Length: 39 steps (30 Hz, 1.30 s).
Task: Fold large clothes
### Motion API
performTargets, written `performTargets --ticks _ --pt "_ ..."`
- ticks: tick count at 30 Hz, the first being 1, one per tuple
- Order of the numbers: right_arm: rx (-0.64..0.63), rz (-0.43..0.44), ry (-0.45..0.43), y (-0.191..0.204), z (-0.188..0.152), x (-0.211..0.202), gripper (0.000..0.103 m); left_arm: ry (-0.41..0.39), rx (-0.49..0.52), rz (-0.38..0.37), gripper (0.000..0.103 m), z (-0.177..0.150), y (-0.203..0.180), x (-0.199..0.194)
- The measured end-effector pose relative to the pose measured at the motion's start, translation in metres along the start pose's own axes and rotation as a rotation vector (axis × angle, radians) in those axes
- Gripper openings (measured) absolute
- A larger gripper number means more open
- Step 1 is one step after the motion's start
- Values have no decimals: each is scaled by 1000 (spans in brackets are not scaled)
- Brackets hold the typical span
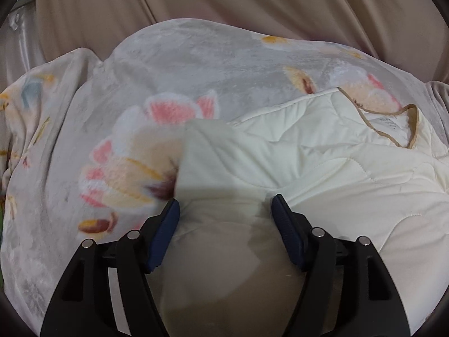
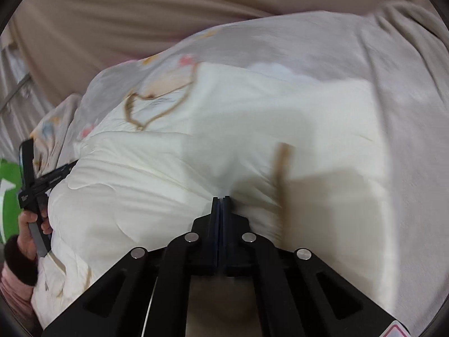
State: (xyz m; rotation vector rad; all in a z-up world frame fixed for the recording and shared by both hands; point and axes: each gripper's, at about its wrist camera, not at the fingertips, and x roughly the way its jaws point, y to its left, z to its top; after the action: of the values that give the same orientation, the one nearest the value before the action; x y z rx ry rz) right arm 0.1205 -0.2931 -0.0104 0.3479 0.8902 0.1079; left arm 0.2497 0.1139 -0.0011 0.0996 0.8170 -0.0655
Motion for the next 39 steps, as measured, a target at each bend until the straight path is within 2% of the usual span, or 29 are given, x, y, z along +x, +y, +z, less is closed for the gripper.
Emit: performTargets --ticks 2,3,4,6,8,10,11,13,15,17,19,20,21,23,24,26,28,29,31,32,34,35,37,39 --pt "40 -7 -15 -13 -8 -19 0 -22 -15 13 63 -1 3 -16" --pt "57 -61 -38 -21 -11 -33 10 -35 -19 4 62 1 2 -26" --pt "56 -98 -71 -24 -12 -45 16 -52 -26 -26 62 3 0 -38" --pt "53 -105 -116 -29 -6 -64 19 -95 -26 -92 62 10 -11 -63" --pt "76 -109 -156 -33 6 -72 24 -131 13 -161 62 21 -37 -87" --pt "104 -107 -200 -34 18 -77 38 -145 56 -244 63 32 -72 -104" --pt "116 -100 -208 -36 21 -78 38 -143 69 -270 63 33 -84 -108" --pt "140 -43 -195 -33 23 -73 39 -140 106 -328 69 34 -113 -116" --pt "128 28 -159 -26 15 -66 39 -138 140 -342 72 29 -130 -118" --pt "104 63 -118 -18 6 -59 44 -108 186 -350 72 17 -146 -111" --pt "91 96 -72 -14 -2 -45 60 -52 222 -367 72 5 -161 -100" --pt "90 90 -49 -13 -4 -38 61 -31 234 -370 72 0 -167 -95" --pt "87 72 -10 -11 -6 -24 60 -13 239 -370 72 -5 -172 -92" --pt "41 56 21 -3 -8 -14 19 14 253 -354 72 -12 -182 -85" --pt "3 64 12 6 -9 -20 6 20 269 -336 72 -14 -184 -82" --pt "-87 110 -102 27 -14 -54 5 14 298 -285 72 -21 -186 -79" --pt "-141 85 -169 36 -19 -76 5 20 320 -226 72 -27 -180 -71" --pt "-148 50 -144 33 -22 -72 5 37 318 -207 73 -32 -177 -62" --pt "-118 -11 19 14 -27 -32 4 47 321 -196 73 -40 -175 -50" --pt "-94 5 79 4 -31 -15 3 39 332 -186 73 -42 -177 -50" --pt "-41 57 75 -7 -32 -16 4 27 350 -167 71 -43 -179 -57" --pt "-40 49 72 -6 -28 -24 6 28 348 -181 70 -40 -179 -63" --pt "-52 19 -13 -4 -16 -50 16 21 326 -255 70 -29 -178 -82" --pt "-55 -17 -84 -6 2 -66 17 -32 307 -295 71 -11 -182 -101"
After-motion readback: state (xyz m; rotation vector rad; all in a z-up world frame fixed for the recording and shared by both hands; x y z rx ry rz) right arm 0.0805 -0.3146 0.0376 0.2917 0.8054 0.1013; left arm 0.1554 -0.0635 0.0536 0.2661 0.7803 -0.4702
